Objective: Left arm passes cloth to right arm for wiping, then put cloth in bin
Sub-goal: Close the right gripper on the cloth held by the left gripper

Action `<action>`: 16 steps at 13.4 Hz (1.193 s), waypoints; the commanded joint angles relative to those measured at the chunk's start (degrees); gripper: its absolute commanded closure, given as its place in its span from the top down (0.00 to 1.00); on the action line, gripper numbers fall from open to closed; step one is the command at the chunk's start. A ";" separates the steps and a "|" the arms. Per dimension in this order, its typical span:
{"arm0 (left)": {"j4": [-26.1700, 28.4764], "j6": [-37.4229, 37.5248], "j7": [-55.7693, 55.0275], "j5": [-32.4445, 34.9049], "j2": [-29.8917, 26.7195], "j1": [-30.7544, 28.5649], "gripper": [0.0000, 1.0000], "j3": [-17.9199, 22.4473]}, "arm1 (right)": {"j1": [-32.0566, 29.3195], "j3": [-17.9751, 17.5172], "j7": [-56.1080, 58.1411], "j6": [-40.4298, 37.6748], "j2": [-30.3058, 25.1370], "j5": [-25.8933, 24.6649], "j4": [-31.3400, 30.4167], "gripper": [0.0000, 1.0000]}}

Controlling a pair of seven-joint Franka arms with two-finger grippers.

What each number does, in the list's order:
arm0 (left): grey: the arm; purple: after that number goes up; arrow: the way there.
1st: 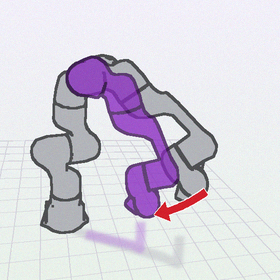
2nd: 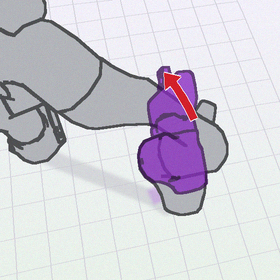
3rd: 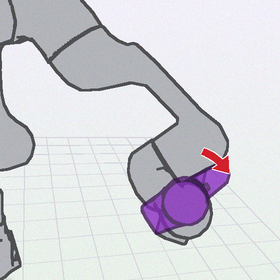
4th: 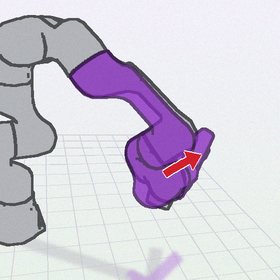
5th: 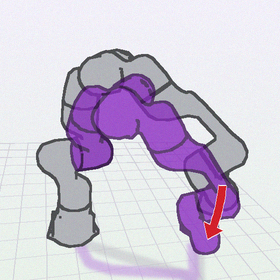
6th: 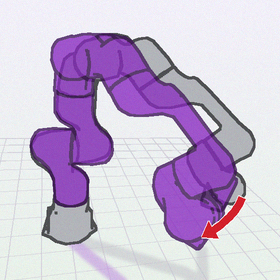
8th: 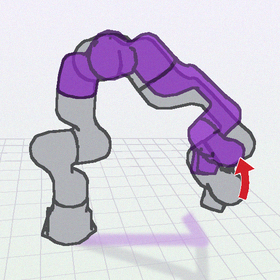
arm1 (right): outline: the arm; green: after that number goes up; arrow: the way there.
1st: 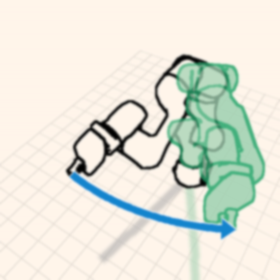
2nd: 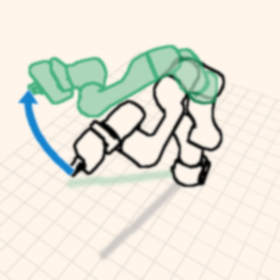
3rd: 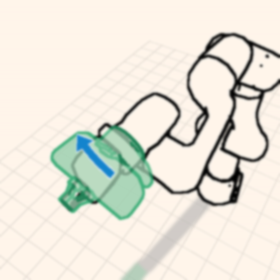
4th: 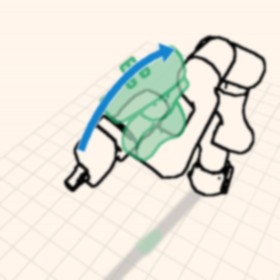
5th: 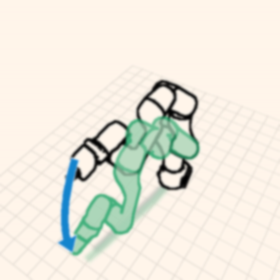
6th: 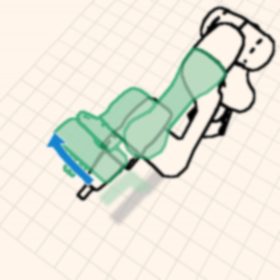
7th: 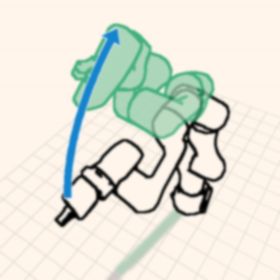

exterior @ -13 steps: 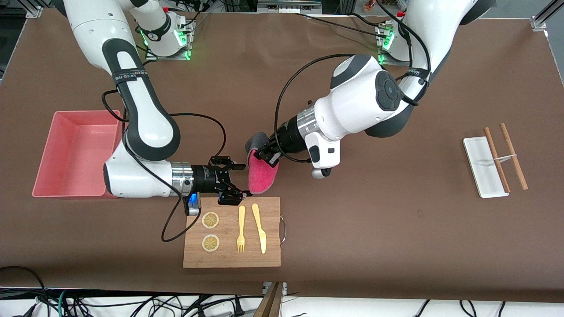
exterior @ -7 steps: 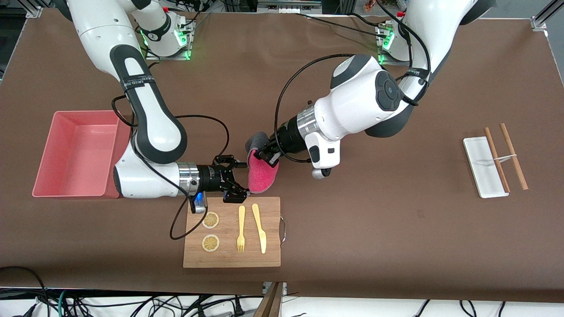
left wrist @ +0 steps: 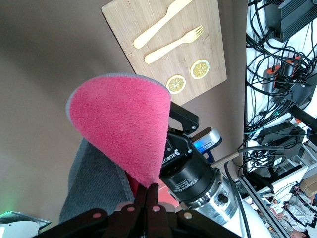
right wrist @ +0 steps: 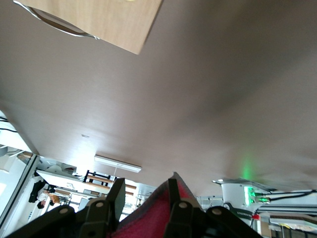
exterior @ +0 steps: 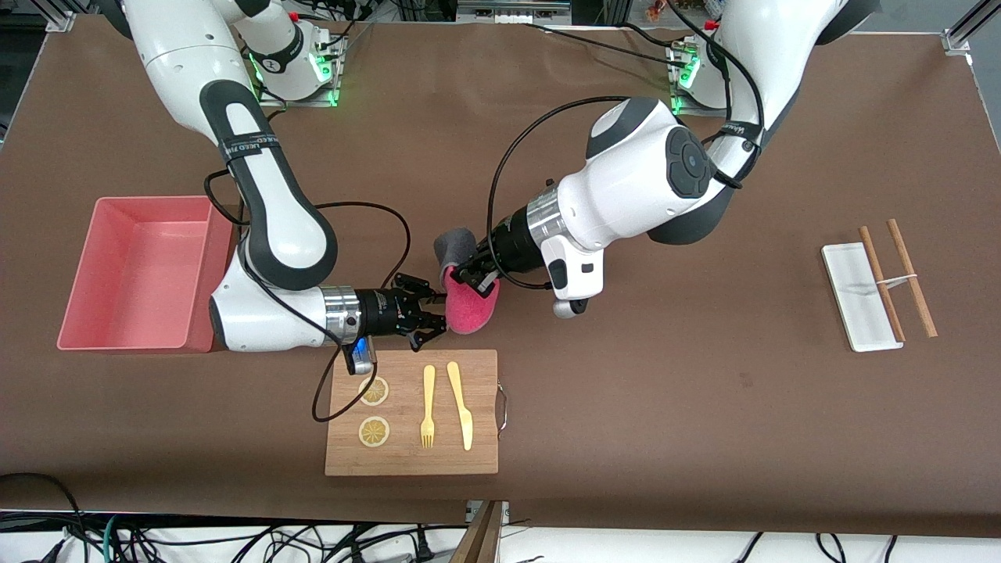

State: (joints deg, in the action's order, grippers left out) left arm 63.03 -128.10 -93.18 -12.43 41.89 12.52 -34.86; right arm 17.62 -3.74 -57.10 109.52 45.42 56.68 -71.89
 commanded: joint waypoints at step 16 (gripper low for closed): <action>-1.15 -0.04 0.28 -1.54 0.83 0.31 0.87 0.24 | -3.47 0.13 9.11 -12.66 -1.04 -5.68 1.92 0.00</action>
State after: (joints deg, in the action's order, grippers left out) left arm 63.03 -128.10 -93.18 -12.43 42.00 12.52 -34.84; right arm 14.58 -3.16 -48.50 98.70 45.26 54.31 -70.90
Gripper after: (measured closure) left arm 0.907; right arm 0.982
